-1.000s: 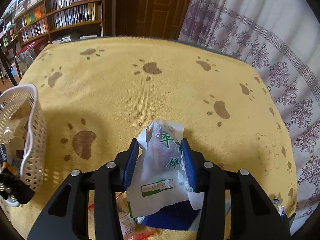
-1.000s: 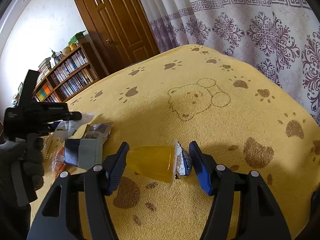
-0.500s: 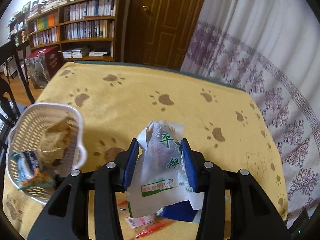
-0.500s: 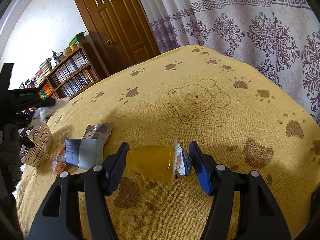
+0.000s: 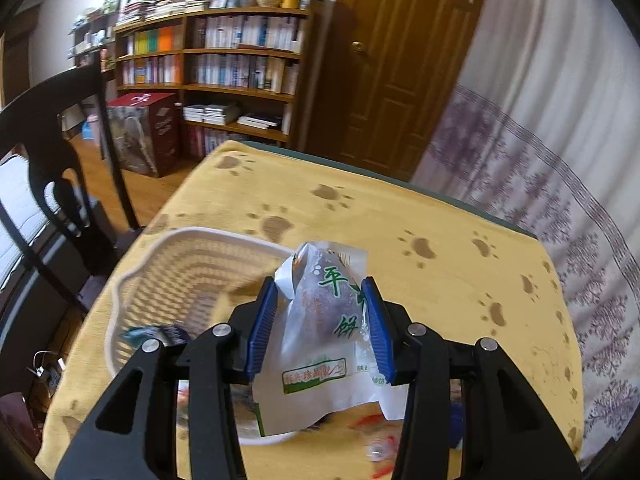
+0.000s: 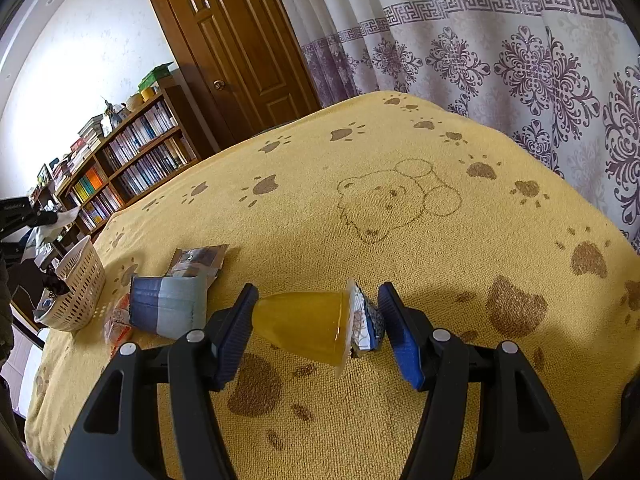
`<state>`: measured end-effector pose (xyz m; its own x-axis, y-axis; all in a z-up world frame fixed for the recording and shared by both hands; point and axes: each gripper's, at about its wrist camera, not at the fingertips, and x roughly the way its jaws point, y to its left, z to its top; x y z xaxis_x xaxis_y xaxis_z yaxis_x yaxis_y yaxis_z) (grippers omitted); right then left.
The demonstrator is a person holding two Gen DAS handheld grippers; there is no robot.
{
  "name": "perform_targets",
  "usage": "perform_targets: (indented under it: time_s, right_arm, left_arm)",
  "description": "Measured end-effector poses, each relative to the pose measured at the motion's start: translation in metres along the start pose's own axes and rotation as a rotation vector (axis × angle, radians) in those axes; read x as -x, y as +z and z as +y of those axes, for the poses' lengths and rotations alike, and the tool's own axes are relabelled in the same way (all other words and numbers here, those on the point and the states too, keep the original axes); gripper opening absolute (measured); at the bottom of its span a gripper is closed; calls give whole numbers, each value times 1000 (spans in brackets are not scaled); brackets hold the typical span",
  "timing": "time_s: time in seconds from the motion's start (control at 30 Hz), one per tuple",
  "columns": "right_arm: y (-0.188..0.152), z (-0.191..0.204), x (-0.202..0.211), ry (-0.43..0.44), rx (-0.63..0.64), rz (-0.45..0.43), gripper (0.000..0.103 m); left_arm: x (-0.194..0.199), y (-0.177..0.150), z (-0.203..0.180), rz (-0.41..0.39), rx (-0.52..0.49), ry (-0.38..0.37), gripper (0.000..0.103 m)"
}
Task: Organize snacks
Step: 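Carry the white green-print bag into the white basket and open left tool, then carry the yellow jelly cup to the white basket and open right tool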
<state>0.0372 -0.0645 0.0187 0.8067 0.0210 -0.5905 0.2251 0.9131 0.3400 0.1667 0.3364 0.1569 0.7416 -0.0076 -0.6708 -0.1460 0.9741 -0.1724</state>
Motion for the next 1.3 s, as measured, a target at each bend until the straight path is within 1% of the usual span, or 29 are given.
perform_targets:
  time_s: [0.23, 0.53, 0.6, 0.63, 0.67, 0.7, 0.73, 0.8, 0.87, 1.07, 1.13, 1.3]
  right_arm:
    - [1, 1, 0, -2, 3, -1, 62]
    - [0, 1, -1, -8, 5, 1, 62]
    - [0, 1, -2, -10, 6, 2, 62]
    - [0, 1, -2, -10, 6, 2, 62]
    - [0, 1, -1, -10, 6, 2, 62]
    - [0, 1, -2, -11, 6, 2, 62]
    - [0, 1, -2, -12, 7, 2, 62]
    - [0, 1, -2, -12, 7, 2, 62]
    - [-1, 1, -1, -13, 7, 1, 62]
    - [-1, 1, -2, -21, 10, 1, 62]
    - [0, 0, -2, -23, 13, 1, 62]
    - [0, 5, 0, -30, 20, -3, 62]
  left_arm:
    - [-13, 6, 43, 18, 44, 70, 44]
    - [-35, 4, 71, 51, 96, 111, 44]
    - [-37, 3, 77, 46, 107, 124, 45]
    - [-38, 3, 78, 46, 111, 126, 49]
    - [-38, 3, 80, 48, 120, 120, 59]
    - [-37, 3, 83, 42, 131, 118, 63]
    - [-35, 3, 84, 29, 137, 123, 66]
    - [-32, 2, 86, 19, 137, 126, 66]
    - [-27, 2, 86, 9, 140, 121, 71]
    - [-3, -2, 81, -69, 133, 138, 93]
    - [7, -7, 78, -95, 127, 140, 98]
    - [25, -18, 78, -151, 124, 168, 100]
